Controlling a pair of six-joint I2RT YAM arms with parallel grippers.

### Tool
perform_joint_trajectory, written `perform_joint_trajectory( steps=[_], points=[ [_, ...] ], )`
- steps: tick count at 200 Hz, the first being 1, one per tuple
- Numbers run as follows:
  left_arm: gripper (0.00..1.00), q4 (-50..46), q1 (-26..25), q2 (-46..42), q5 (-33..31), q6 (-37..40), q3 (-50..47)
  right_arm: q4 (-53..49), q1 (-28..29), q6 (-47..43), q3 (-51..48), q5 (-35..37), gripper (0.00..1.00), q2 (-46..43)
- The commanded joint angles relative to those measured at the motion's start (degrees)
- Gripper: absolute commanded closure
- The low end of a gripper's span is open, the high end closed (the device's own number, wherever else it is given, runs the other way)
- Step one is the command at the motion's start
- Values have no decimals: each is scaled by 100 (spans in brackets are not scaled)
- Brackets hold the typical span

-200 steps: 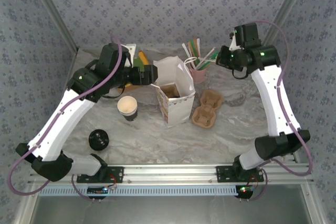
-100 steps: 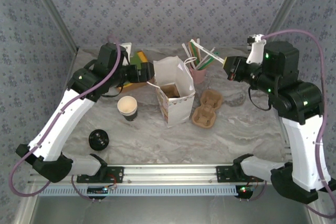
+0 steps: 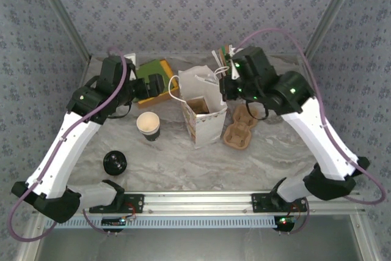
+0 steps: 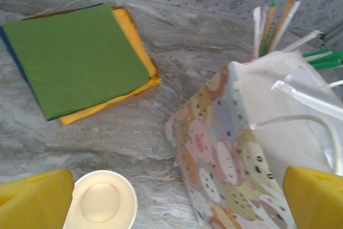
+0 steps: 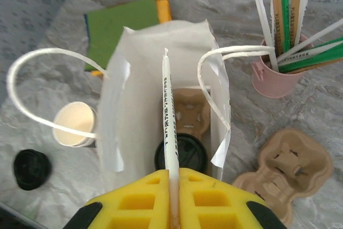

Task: Pack the takeout coffee

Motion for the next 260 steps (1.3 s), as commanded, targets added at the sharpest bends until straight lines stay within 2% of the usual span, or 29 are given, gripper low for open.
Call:
perform_joint_trajectory(
  steps=[1, 36, 55, 75, 89, 94, 130, 156, 167, 203, 212, 220, 260],
  points=[
    [0, -161, 182, -153, -88, -52, -39, -168, 45, -203, 175, 392, 90, 325],
    [0, -243, 349, -154, -116, -52, -168, -284, 40, -413, 654, 268, 90, 1244],
    [0, -216, 435, -148, -120, -26, -257, -405, 40, -510, 963, 129, 85, 1728],
    [0, -179, 547, -76, -60, 22, -316, -520, 23, -599, 1343, -19, 70, 2100],
    [0, -150, 647, 48, 30, 83, -316, -585, 23, -665, 1591, -52, 52, 2258],
    [0, -140, 683, 100, 64, 112, -316, -609, 22, -691, 1652, -77, 51, 2295],
    [0, 122, 977, 624, 300, 341, -281, -577, -101, -755, 1865, -158, 46, 2246],
    [0, 347, 1232, 1234, 364, 466, -159, -534, -186, -764, 1980, -190, 35, 2084],
    [0, 375, 1354, 1573, 309, 464, -46, -503, -214, -742, 2011, -246, 27, 1998],
    [3, 484, 1612, 2724, 170, 528, 431, -388, -294, -703, 2019, -317, 19, 1739],
    [6, 521, 1648, 2969, 179, 536, 577, -394, -310, -703, 2004, -248, 13, 1681],
    [8, 562, 1660, 3202, 130, 545, 690, -378, -318, -716, 1955, -176, 1, 1616],
    [13, 582, 1723, 4318, 94, 658, 1496, -243, -494, -686, 1522, -44, 0, 1255]
  ],
)
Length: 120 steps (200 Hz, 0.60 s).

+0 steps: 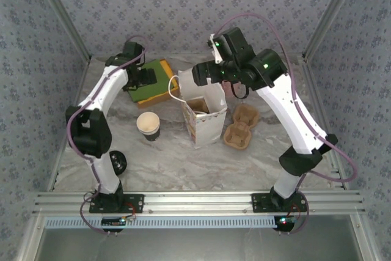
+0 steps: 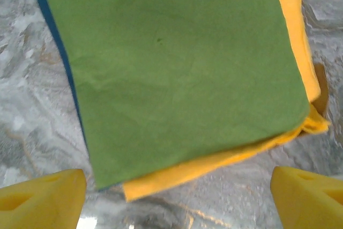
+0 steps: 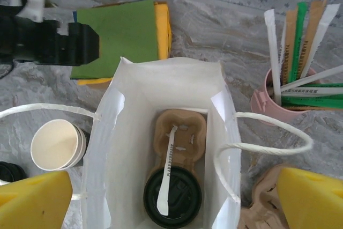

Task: Pack the takeout coffee

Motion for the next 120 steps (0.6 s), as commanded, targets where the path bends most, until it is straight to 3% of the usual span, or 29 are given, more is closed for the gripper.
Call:
perform_joint_trajectory(
  steps=[1, 120],
  points=[
    [14, 84, 53, 492, -96, 156, 590, 63, -145, 12, -204, 170, 0, -266],
    [25, 45, 72, 2374, -116, 280, 2080, 230, -533, 250, -1092, -13, 0, -670]
  ],
)
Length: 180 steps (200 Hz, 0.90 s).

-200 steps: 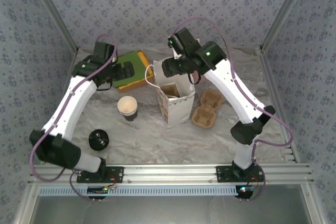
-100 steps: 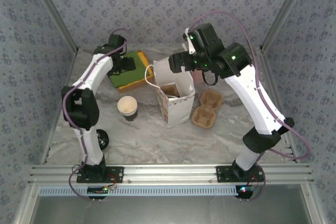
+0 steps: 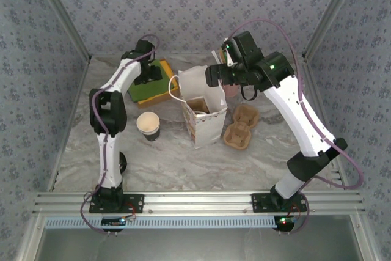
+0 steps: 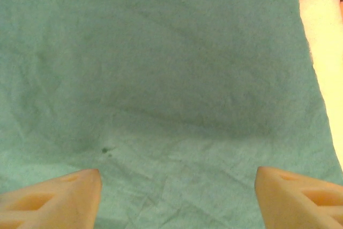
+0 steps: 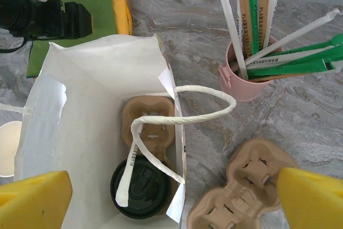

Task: Pack the takeout coffee

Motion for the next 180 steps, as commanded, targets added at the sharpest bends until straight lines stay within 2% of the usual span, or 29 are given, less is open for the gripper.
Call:
perform_joint_trajectory(
  steps=[1, 74, 88, 103, 116, 135, 155, 170, 180],
  points=[
    [25, -104, 45, 208, -83, 112, 294, 62, -39, 86, -38, -42, 0, -209],
    [30, -83, 48, 344, -128, 189, -15, 64, -83, 77, -93, -67, 0, -253],
    [43, -82, 46, 323, -138, 208, -56, 79, -83, 77, -124, -69, 0, -272],
    [46, -74, 45, 293, -150, 217, -90, 107, -100, 78, -174, -73, 0, -301],
    [54, -65, 45, 244, -164, 217, -117, 108, -100, 77, -198, -81, 0, -318],
    [60, -57, 46, 172, -183, 208, -144, 108, -109, 68, -216, -71, 0, -334],
    [61, -100, 45, 71, -256, 184, -135, 134, -118, 68, -243, -79, 0, -361],
    [68, -113, 45, -38, -278, 173, -128, 141, -131, 68, -252, -83, 0, -363],
    [68, -145, 46, -126, -315, 173, -100, 155, -127, 68, -261, -82, 0, -368]
  ],
)
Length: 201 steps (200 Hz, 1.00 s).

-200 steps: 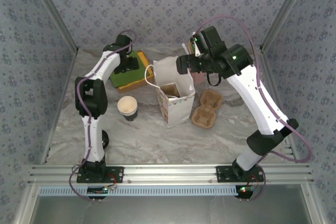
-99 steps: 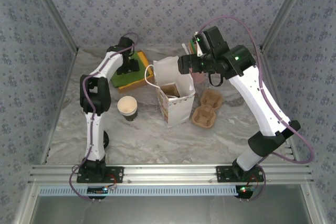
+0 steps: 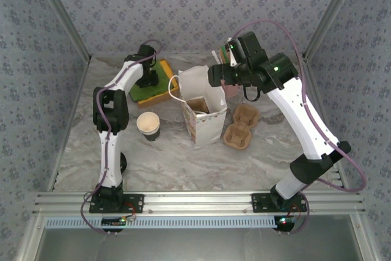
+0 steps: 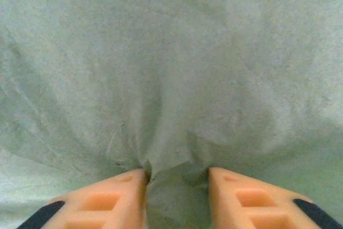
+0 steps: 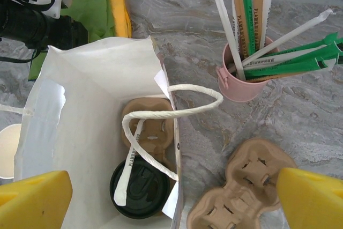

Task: Pack the takeout coffee

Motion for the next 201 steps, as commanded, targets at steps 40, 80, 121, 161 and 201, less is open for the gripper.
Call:
perform_joint_trajectory(
  steps=[40, 80, 121, 161, 201],
  points=[
    [83, -216, 45, -620, -141, 49, 42, 131, -44, 66, -134, -70, 0, -191],
    [90, -288, 45, -689, -175, 84, 39, 151, -44, 66, -149, -91, 0, -191],
    [40, -254, 78, -444, -133, 169, 102, 118, -45, 73, -178, -121, 0, -196],
    [40, -232, 150, -72, 91, 216, 220, 38, -62, 75, -161, -88, 0, -231],
    [44, -245, 151, 145, 127, 207, 199, 38, -110, 75, -161, -95, 0, -226]
  ],
)
